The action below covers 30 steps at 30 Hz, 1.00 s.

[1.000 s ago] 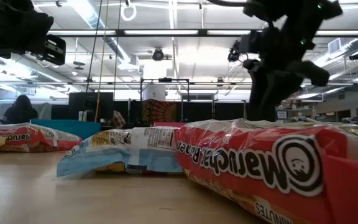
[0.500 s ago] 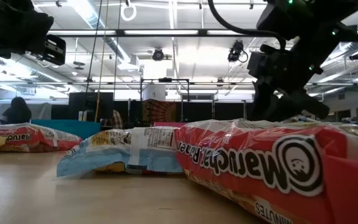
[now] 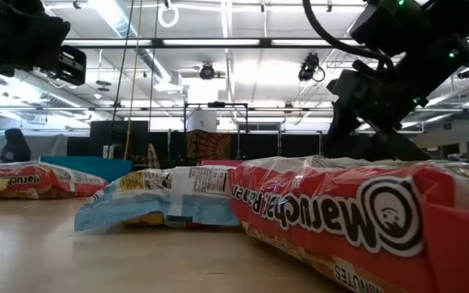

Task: Sort Maruchan noodles
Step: Put the yellow noodle pack into the red bin

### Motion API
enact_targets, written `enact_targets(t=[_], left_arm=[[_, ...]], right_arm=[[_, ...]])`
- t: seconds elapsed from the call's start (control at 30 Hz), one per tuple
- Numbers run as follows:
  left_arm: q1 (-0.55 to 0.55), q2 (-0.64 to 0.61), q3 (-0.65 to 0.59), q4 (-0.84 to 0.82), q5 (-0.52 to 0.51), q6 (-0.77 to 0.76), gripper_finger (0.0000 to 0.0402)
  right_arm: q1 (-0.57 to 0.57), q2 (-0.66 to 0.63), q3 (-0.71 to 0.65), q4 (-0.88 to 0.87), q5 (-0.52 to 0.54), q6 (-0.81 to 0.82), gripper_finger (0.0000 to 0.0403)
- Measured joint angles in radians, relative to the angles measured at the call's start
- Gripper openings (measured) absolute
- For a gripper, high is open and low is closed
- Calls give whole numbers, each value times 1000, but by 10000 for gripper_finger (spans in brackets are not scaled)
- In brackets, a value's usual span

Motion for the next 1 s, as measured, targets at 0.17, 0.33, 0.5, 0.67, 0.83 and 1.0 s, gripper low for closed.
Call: enact_targets(t=[0.17, 0.33, 0.5, 0.67, 0.83, 1.0], left_arm=[[0, 0, 0, 0, 0, 0, 32], [0, 0, 0, 0, 0, 0, 32], [0, 0, 0, 0, 0, 0, 32], [0, 0, 0, 0, 0, 0, 32], [0, 0, 0, 0, 0, 0, 32], [0, 0, 0, 0, 0, 0, 32]], right_arm=[[34, 0, 0, -6, 29, 3, 284], [52, 0, -16, -1, 114, 9, 314], [43, 0, -70, 50, 112, 17, 307], [41, 0, -121, 170, 93, 16, 293], [23, 0, -133, 204, 78, 28, 279], [-4, 0, -133, 221, 74, 42, 269]])
